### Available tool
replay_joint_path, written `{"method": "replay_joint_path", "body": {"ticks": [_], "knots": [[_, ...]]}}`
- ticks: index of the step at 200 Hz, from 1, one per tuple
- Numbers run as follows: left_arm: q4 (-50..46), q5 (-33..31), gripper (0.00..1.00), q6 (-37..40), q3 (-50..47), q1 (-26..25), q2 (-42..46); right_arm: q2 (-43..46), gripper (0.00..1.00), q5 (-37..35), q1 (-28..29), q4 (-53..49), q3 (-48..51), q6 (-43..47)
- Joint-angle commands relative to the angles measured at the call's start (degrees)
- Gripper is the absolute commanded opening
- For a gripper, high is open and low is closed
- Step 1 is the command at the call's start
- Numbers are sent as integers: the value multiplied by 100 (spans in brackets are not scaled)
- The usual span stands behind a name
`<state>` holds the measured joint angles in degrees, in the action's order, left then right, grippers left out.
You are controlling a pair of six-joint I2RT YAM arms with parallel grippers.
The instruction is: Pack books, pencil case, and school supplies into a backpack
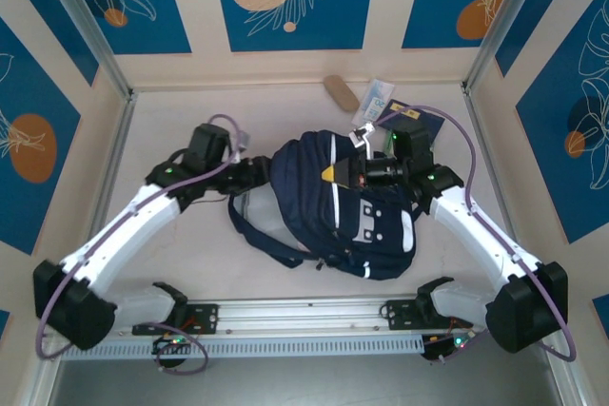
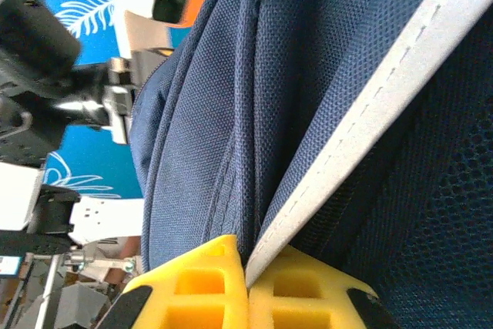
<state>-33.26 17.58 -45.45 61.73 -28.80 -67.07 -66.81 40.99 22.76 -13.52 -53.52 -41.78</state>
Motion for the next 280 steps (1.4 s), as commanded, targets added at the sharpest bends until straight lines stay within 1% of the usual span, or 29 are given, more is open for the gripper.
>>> {"method": "replay_joint_path", "body": {"ticks": [1, 8, 15, 24, 43, 56, 76, 91, 98, 105, 122, 139, 153, 179, 202, 213, 217, 231, 238, 245, 255, 268, 280], "knots": [[-703, -1057, 68, -115, 38, 124, 431, -217, 15, -226, 410, -630, -317, 724], [-758, -1151, 68, -90, 118, 130, 444, -356, 34, -450, 567, -937, -473, 917], [-823, -1209, 68, -50, 218, 129, 426, -455, 45, -721, 699, -1210, -628, 1096], [-886, -1234, 68, -9, 331, 127, 370, -525, 51, -1058, 817, -1408, -739, 1277], [-920, -1200, 68, 57, 486, 140, 283, -428, 59, -1653, 844, -1437, -779, 1356], [-926, -1187, 68, 93, 515, 138, 260, -348, 61, -2145, 786, -1574, -848, 1437], [-928, -1166, 68, 133, 495, 135, 249, -298, 59, -2895, 708, -1819, -1012, 1538], [-873, -1029, 68, 108, 425, 129, 230, -410, 56, -3603, 600, -2162, -1272, 1359], [-793, -915, 68, 89, 375, 129, 221, -564, 55, -3847, 504, -2394, -1471, 1212], [-717, -781, 68, 72, 329, 129, 204, -771, 54, -3924, 424, -2595, -1675, 1147], [-566, -480, 68, 85, 230, 111, 160, -1380, 54, -4347, 455, -3045, -2266, 1325], [-483, -274, 68, 137, 169, 81, 126, -1881, 56, -4956, 452, -3180, -2606, 1489], [-520, -172, 68, 176, 163, 71, 98, -2221, 58, -5465, 266, -3254, -2842, 1415], [-564, -113, 68, 246, 110, 61, 161, -2795, 59, -5687, -247, -3361, -3388, 1049], [-517, -62, 68, 339, 28, 58, 208, -3493, 62, -5863, -466, -3537, -4119, 847], [-514, -22, 68, 361, 20, 59, 188, -3899, 70, -6048, -523, -3619, -4478, 891], [-515, 6, 68, 375, 10, 65, 178, -4053, 72, -6168, -536, -3646, -4642, 961], [-532, 96, 68, 414, 14, 58, 151, -4703, 80, -6708, -545, -3785, -5344, 1445], [-554, 133, 68, 436, 14, 62, 150, -5010, 83, -6867, -562, -3764, -5650, 1674], [-587, 151, 68, 464, 18, 65, 150, -5252, 87, -6828, -623, -3709, -5893, 1769], [-654, 186, 68, 483, 38, 67, 163, -5596, 92, -6553, -755, -3680, -6287, 1882], [-723, 238, 68, 490, 40, 67, 185, -6151, 98, -6373, -851, -3812, -7060, 2067], [-780, 257, 68, 493, 24, 63, 202, -6576, 99, -6148, -902, -3744, -7653, 2112]]}}
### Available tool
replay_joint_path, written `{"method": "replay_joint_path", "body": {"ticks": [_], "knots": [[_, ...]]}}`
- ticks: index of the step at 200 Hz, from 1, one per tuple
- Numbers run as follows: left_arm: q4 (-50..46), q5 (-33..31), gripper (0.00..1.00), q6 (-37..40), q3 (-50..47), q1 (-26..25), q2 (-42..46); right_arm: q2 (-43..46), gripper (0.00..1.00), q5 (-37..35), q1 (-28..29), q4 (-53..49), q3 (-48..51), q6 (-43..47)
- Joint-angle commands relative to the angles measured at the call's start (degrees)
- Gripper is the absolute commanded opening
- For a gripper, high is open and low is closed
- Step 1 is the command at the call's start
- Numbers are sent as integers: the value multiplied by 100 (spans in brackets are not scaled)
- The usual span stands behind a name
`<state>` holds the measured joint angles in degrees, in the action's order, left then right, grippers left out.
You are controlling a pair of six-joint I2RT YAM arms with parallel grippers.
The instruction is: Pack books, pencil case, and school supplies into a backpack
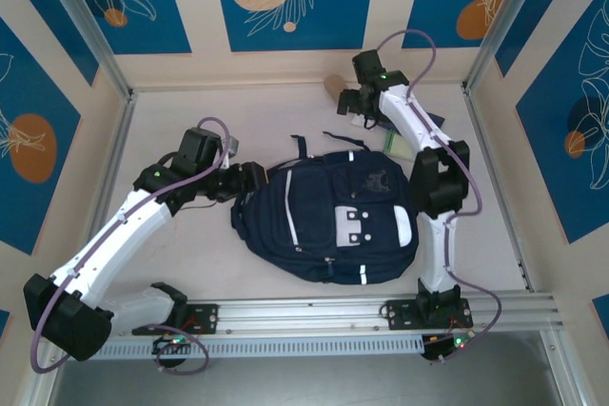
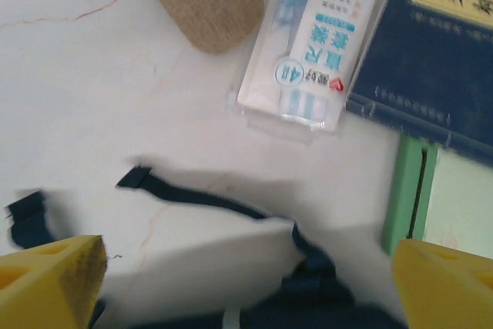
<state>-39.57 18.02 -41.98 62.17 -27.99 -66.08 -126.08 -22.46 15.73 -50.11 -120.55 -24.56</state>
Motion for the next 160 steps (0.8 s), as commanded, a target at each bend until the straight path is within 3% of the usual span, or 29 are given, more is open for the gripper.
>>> {"method": "replay_joint_path", "body": {"ticks": [1, 22, 48, 73, 106, 160], "knots": [[-152, 221, 68, 146, -20, -16, 104, -678, 99, 215, -204, -73, -986, 381], [-225, 182, 68, 112, -97, -14, 148, -1636, 97, 709, -300, -336, -2436, 133], [-233, 200, 68, 0, -209, -5, 189, -3665, 96, 1013, -196, -1054, -5964, 458], [-237, 215, 68, -79, -297, -5, 166, -3238, 94, 1064, -164, 2, -4498, 397], [-225, 239, 68, -162, -401, -5, 131, -3925, 91, 828, -183, -130, -5272, 336], [-230, 273, 68, -119, -452, -4, -65, -4050, 86, 597, -256, -196, -4830, 508]]}}
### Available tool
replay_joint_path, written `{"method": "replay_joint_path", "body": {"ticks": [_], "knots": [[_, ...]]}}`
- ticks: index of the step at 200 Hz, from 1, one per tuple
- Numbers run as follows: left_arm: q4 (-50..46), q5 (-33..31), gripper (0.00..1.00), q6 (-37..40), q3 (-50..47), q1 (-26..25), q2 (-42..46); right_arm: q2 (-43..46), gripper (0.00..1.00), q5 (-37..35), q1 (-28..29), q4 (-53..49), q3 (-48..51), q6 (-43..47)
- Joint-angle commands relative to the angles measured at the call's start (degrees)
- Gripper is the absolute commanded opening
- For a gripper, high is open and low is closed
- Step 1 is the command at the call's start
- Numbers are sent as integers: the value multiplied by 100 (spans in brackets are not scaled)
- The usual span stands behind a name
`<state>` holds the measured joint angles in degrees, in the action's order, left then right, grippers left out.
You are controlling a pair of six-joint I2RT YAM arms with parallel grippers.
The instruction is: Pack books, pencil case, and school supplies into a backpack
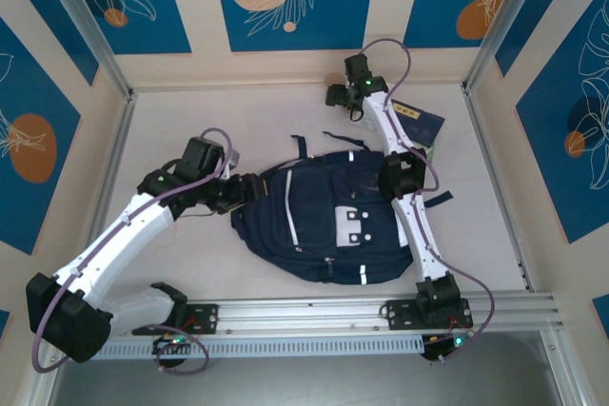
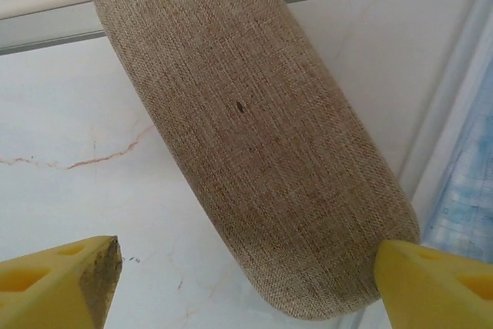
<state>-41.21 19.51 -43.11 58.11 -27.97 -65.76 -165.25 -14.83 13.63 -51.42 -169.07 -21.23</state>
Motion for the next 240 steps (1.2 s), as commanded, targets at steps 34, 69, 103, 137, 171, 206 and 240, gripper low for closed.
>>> {"method": "replay_joint_path", "body": {"ticks": [34, 69, 103, 137, 171, 206, 240], "knots": [[15, 149, 68, -17, -113, -6, -205, -174, 80, -115, -88, 23, 5, 208], [27, 159, 68, -13, -192, 0, -223, -174, 78, 58, -211, 48, 6, 12], [52, 141, 68, 13, -272, -6, -209, -170, 78, 1015, -107, 110, 75, 5], [95, 151, 68, 42, -265, -5, -210, -76, 77, 1041, 119, -23, -66, 28], [126, 141, 68, 60, -357, 4, -118, 111, 79, 45, 219, -204, -100, 58], [83, 119, 69, 75, -582, 15, 79, 63, 90, -543, 201, -160, -63, 20], [-70, 103, 69, 125, -697, 57, 240, -112, 92, -856, 152, -116, -91, -192]]}}
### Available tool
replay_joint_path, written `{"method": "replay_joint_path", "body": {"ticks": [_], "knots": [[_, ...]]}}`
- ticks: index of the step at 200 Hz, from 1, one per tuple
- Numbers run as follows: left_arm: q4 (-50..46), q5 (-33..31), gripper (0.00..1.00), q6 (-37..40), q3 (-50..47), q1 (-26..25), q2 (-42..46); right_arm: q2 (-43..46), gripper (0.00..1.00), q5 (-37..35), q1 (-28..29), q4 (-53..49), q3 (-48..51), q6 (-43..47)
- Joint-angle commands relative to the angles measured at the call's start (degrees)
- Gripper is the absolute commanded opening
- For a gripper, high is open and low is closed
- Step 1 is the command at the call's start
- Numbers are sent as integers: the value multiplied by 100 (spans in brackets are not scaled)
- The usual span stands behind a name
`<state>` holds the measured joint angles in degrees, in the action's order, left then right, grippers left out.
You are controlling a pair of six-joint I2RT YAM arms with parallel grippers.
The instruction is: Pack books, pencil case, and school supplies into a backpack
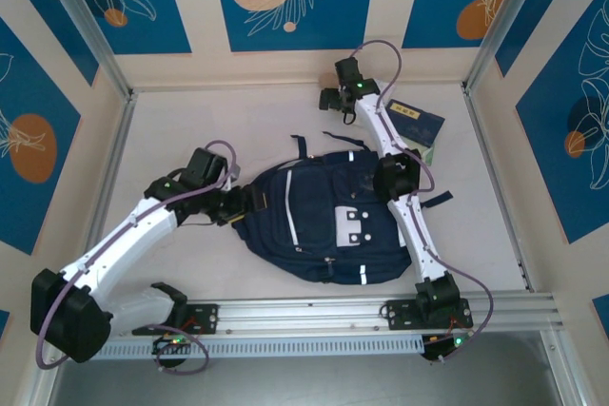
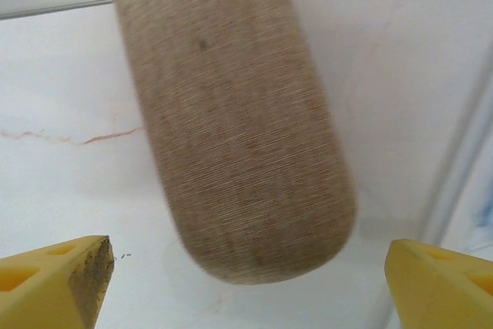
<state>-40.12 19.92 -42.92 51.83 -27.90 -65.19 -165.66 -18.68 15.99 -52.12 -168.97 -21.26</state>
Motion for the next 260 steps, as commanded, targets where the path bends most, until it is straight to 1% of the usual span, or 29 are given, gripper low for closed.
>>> {"method": "replay_joint_path", "body": {"ticks": [1, 39, 89, 105, 126, 149, 175, 194, 218, 242, 260], "knots": [[-185, 54, 69, 107, -69, 49, 191, -75, 92, -475, -81, -41, -102, -188], [-320, 28, 69, 165, -138, 67, 273, -159, 90, -25, -173, 186, -82, -253], [-241, 89, 69, 108, -243, 76, 239, -160, 83, 735, -316, 433, 44, -303], [-192, 117, 69, 91, -257, 69, 180, -184, 81, 1145, -379, 467, 89, -555], [-158, 141, 69, 82, -245, 74, 124, -244, 76, 1484, -438, 585, 83, -819], [-163, 135, 69, 82, -235, 74, 120, -329, 73, 1774, -465, 839, 82, -1122], [-218, 125, 69, 90, -236, 71, 138, -518, 71, 2194, -517, 1133, 75, -1815], [-306, 108, 69, 124, -224, 78, 160, -687, 65, 2461, -527, 1282, 37, -2314], [-425, 71, 69, 200, -178, 74, 178, -798, 58, 2642, -498, 1398, 39, -2645], [-451, 48, 69, 231, -158, 74, 173, -820, 47, 2682, -496, 1233, 34, -2739], [-427, 48, 69, 239, -165, 75, 173, -822, 40, 2690, -491, 998, -51, -2622]]}}
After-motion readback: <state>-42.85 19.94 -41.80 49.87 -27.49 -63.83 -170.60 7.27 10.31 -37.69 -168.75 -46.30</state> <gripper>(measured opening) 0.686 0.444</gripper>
